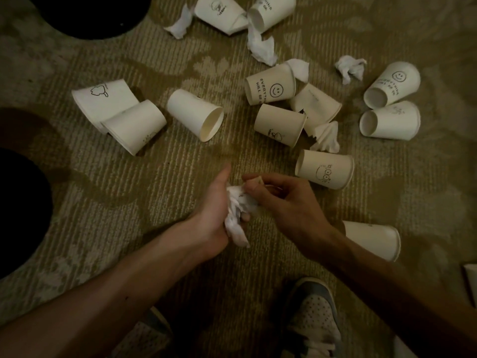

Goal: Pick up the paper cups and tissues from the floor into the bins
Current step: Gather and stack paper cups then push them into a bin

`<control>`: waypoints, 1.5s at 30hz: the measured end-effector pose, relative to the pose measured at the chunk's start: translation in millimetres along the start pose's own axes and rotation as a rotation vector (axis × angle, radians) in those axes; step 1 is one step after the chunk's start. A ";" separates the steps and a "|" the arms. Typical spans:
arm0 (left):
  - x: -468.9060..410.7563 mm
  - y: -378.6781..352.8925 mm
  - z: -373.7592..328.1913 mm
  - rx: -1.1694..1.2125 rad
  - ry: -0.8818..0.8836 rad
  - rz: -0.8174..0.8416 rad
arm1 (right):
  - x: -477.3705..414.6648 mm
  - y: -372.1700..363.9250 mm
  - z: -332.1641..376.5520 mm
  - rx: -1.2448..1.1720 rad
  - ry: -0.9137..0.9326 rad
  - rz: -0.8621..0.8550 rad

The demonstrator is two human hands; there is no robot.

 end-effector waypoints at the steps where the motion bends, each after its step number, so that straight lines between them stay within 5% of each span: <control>1: 0.9 -4.0 -2.1 0.030 0.011 0.048 | 0.7 -3.8 4.6 0.030 0.041 0.006; 6: 11.4 -17.2 -14.1 0.155 0.073 0.262 | 0.5 -4.9 9.7 0.486 0.170 -0.042; 11: 7.1 -16.7 -17.0 0.018 0.013 0.175 | 1.5 -1.5 14.3 0.715 0.269 -0.058; 14: 4.5 -12.8 -21.8 0.009 0.015 0.153 | -4.6 14.5 24.3 0.603 0.213 -0.062; 16: 3.5 -11.8 -27.1 0.019 0.014 0.140 | -12.7 46.1 38.3 0.493 0.219 -0.214; 19: -0.9 -13.6 -34.5 0.015 -0.006 0.096 | -30.6 103.7 55.6 0.711 0.172 -0.463; 22: -2.8 -20.5 -39.4 0.026 0.012 0.122 | -57.7 136.6 45.9 0.851 -0.101 -0.362; 28: -7.5 -27.2 -44.9 0.022 0.034 0.168 | -92.6 139.4 15.9 0.788 -0.448 -0.103; 34: -13.0 -23.5 -46.5 0.003 0.015 0.142 | -97.8 143.9 16.8 0.794 -0.413 -0.187; 38: -16.8 -19.4 -47.7 -0.037 -0.021 0.119 | -83.5 145.4 34.2 0.721 -0.236 -0.223; 45: -18.5 -26.6 -50.7 -0.120 -0.094 0.098 | -52.8 106.7 45.3 0.228 -0.261 -0.011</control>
Point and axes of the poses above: each hand's wrist, its own x-axis away from the middle knuckle, its own y-axis out of the back of the hand, z = x × y, the point moved 6 cm from there along -x, towards the middle knuckle, and after that the axes turned 2 degrees about x, right-handed, at the moved point
